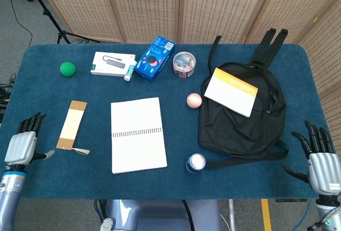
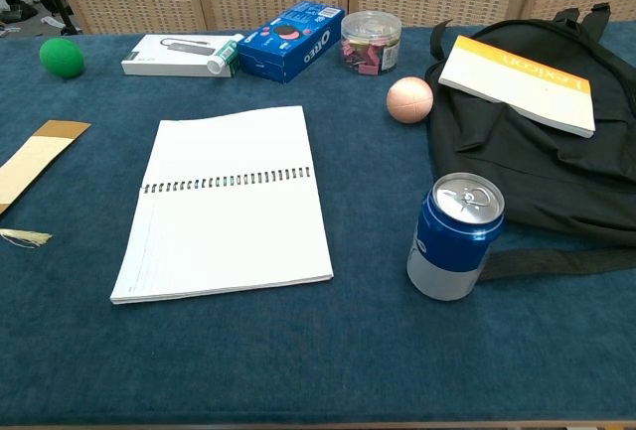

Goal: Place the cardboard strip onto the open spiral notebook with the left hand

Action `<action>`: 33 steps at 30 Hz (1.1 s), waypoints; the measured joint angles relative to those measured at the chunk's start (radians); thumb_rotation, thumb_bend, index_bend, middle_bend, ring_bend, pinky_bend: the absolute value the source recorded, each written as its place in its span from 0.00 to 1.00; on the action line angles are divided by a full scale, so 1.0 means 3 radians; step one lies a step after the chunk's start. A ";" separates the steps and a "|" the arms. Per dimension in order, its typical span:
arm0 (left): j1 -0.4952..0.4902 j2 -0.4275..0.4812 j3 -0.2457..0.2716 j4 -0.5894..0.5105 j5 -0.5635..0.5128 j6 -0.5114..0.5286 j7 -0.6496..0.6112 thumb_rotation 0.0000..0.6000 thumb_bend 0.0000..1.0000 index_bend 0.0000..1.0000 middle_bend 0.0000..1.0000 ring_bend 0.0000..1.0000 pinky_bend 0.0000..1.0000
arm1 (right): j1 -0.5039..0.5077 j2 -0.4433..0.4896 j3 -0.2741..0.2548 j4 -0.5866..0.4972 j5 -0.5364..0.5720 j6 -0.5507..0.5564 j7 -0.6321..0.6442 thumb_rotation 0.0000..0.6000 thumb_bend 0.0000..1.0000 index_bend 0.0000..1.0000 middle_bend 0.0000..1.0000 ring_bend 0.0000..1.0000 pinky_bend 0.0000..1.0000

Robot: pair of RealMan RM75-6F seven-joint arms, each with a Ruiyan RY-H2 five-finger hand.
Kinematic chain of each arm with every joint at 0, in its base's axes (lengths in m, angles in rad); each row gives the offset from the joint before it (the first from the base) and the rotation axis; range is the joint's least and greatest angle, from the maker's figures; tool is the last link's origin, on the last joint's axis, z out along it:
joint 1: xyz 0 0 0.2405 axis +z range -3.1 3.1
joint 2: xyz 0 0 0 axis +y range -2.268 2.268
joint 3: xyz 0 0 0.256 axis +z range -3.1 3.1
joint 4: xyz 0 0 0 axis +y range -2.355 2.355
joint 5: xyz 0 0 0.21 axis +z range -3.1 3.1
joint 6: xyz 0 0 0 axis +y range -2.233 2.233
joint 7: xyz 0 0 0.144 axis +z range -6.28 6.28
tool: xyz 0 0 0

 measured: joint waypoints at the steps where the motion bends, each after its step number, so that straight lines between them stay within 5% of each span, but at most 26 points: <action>1: -0.0052 -0.0071 -0.0030 0.0073 -0.0061 -0.0052 0.0012 1.00 0.00 0.00 0.00 0.00 0.00 | 0.0000 0.0001 0.0001 0.0000 0.0004 -0.0001 0.0001 1.00 0.05 0.20 0.00 0.00 0.00; 8: -0.0337 -0.0402 -0.0146 0.0315 -0.0319 -0.0421 0.0056 1.00 0.00 0.00 0.00 0.00 0.00 | 0.0015 -0.0009 0.0010 0.0014 0.0044 -0.0044 -0.0014 1.00 0.05 0.20 0.00 0.00 0.00; 18: -0.0412 -0.0632 -0.0118 0.0482 -0.0453 -0.0416 0.0205 1.00 0.00 0.00 0.00 0.00 0.00 | 0.0017 -0.0002 0.0017 0.0015 0.0067 -0.0053 0.0010 1.00 0.05 0.20 0.00 0.00 0.00; 33: -0.0457 -0.0649 -0.0151 0.0903 -0.0667 -0.0640 0.0088 1.00 0.00 0.00 0.00 0.00 0.00 | 0.0024 -0.0006 0.0008 0.0012 0.0079 -0.0084 0.0003 1.00 0.05 0.20 0.00 0.00 0.00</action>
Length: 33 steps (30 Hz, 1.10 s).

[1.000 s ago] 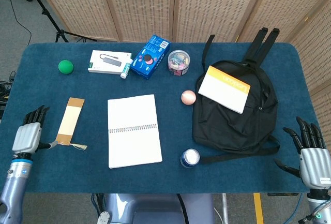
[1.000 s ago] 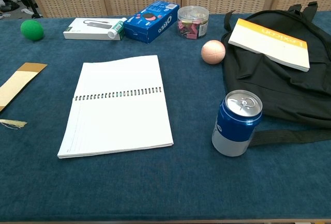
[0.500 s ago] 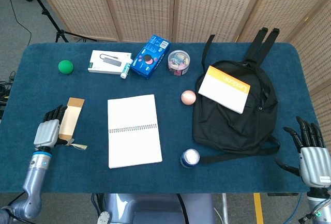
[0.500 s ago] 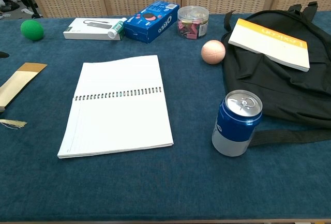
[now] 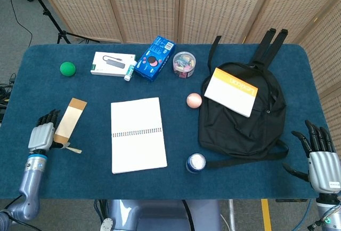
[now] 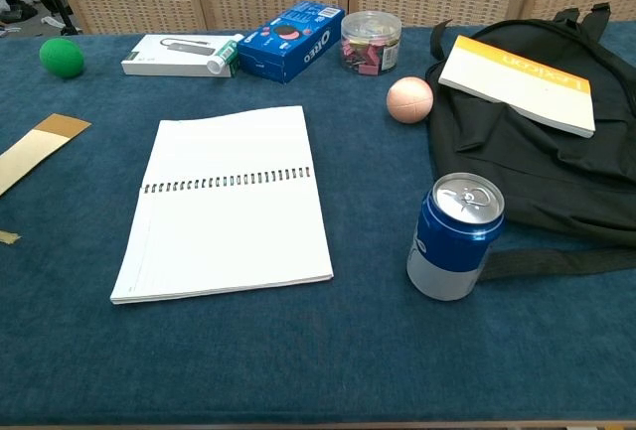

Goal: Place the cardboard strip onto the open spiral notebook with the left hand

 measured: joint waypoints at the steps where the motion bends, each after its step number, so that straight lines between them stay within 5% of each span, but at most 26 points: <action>1: -0.0006 0.0012 -0.0008 0.0034 -0.0017 -0.0025 -0.0012 1.00 0.00 0.00 0.00 0.00 0.00 | 0.0002 -0.0004 -0.0001 0.0002 0.0003 -0.0006 -0.0007 1.00 0.05 0.20 0.00 0.00 0.00; 11: -0.0120 0.0091 -0.0162 0.0368 -0.0430 -0.0385 -0.0006 1.00 0.00 0.00 0.00 0.00 0.00 | 0.0025 -0.0040 0.0006 0.0029 0.0046 -0.0057 -0.0064 1.00 0.05 0.20 0.00 0.00 0.00; 18: -0.0261 0.0315 -0.0219 0.0115 -0.0865 -0.0606 0.0312 1.00 0.00 0.01 0.00 0.00 0.00 | 0.0023 -0.0035 0.0002 0.0026 0.0037 -0.0048 -0.0057 1.00 0.05 0.20 0.00 0.00 0.00; 28: -0.0625 0.0552 -0.0248 -0.0260 -0.1904 -0.0734 0.0845 1.00 0.00 0.26 0.00 0.00 0.00 | 0.0015 -0.0001 0.0017 0.0012 0.0051 -0.0029 0.0009 1.00 0.05 0.20 0.00 0.00 0.00; 33: -0.0825 0.0587 -0.0206 -0.0338 -0.2545 -0.0684 0.1125 1.00 0.00 0.30 0.00 0.00 0.00 | 0.0017 0.0012 0.0017 0.0006 0.0055 -0.0037 0.0034 1.00 0.05 0.20 0.00 0.00 0.00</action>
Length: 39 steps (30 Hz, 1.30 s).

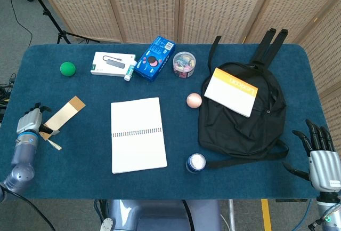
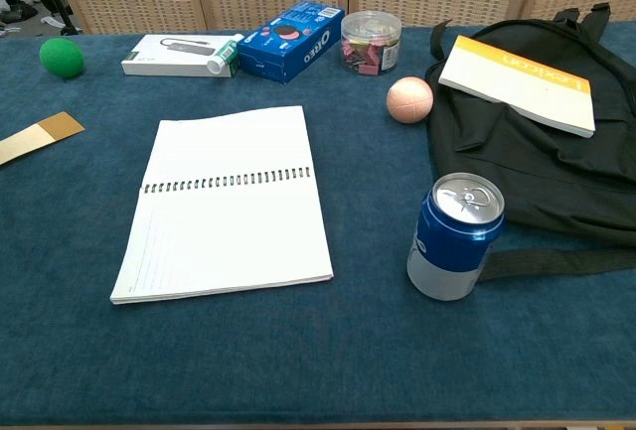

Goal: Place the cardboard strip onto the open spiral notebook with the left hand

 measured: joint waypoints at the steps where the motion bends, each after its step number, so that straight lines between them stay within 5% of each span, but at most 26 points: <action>1: -0.0036 0.0003 0.0010 -0.0009 -0.0104 0.0015 0.0052 1.00 0.00 0.30 0.00 0.00 0.00 | 0.0000 0.0002 0.0000 -0.0001 -0.0001 0.0000 0.0004 1.00 0.05 0.20 0.00 0.00 0.00; 12: -0.0370 -0.0193 0.0043 0.0234 -0.0906 0.0341 0.0461 1.00 0.00 0.31 0.00 0.00 0.00 | -0.0009 0.0054 0.0010 -0.0022 0.0011 0.0011 0.0103 1.00 0.05 0.20 0.00 0.00 0.00; 30: -0.0498 -0.0459 -0.0150 0.0628 -0.1417 0.0362 0.0845 1.00 0.00 0.31 0.00 0.00 0.00 | 0.0005 0.0051 0.0014 -0.0004 0.0042 -0.0027 0.0094 1.00 0.05 0.20 0.00 0.00 0.00; 39: -0.0500 -0.0596 -0.0252 0.0737 -0.1376 0.0392 0.0860 1.00 0.00 0.34 0.00 0.00 0.00 | 0.0013 0.0046 0.0016 0.0004 0.0061 -0.0049 0.0088 1.00 0.05 0.20 0.00 0.00 0.00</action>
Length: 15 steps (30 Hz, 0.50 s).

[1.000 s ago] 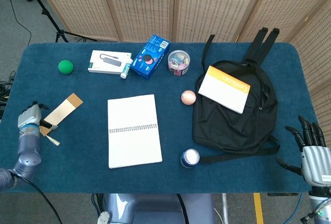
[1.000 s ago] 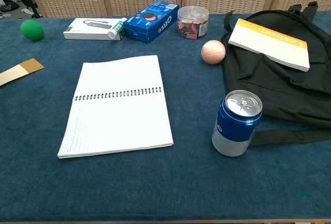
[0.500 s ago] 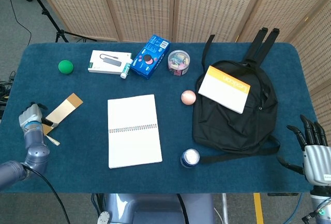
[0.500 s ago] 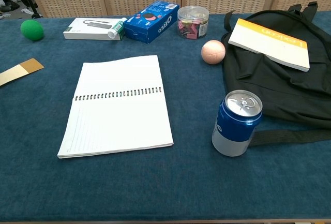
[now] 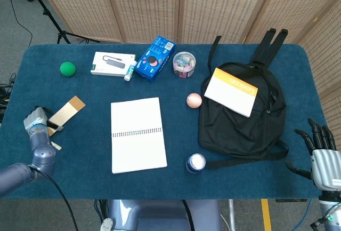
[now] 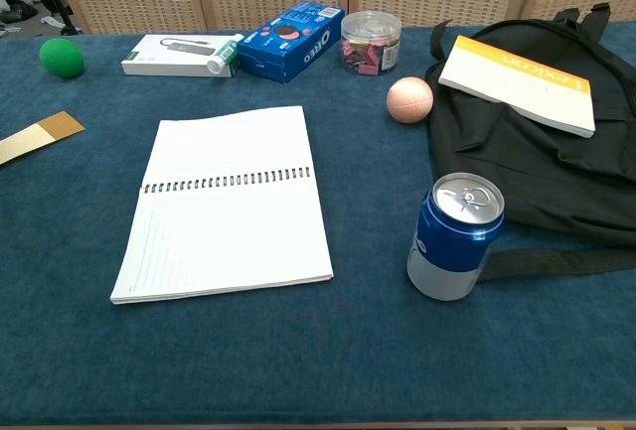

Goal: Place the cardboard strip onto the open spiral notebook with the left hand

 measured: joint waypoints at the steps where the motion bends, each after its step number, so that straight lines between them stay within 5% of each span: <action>1: 0.0001 -0.0016 -0.0010 0.0013 0.0005 0.0011 0.0003 1.00 0.00 0.35 0.00 0.00 0.00 | 0.0000 0.0001 -0.0001 0.0000 0.0000 -0.0002 0.0002 1.00 0.05 0.20 0.00 0.00 0.00; 15: 0.0050 -0.0121 -0.0145 0.0039 0.0109 0.0136 0.0086 1.00 0.02 0.50 0.00 0.00 0.00 | -0.0002 0.0024 -0.0006 -0.0014 0.0002 -0.0009 0.0035 1.00 0.05 0.20 0.00 0.00 0.00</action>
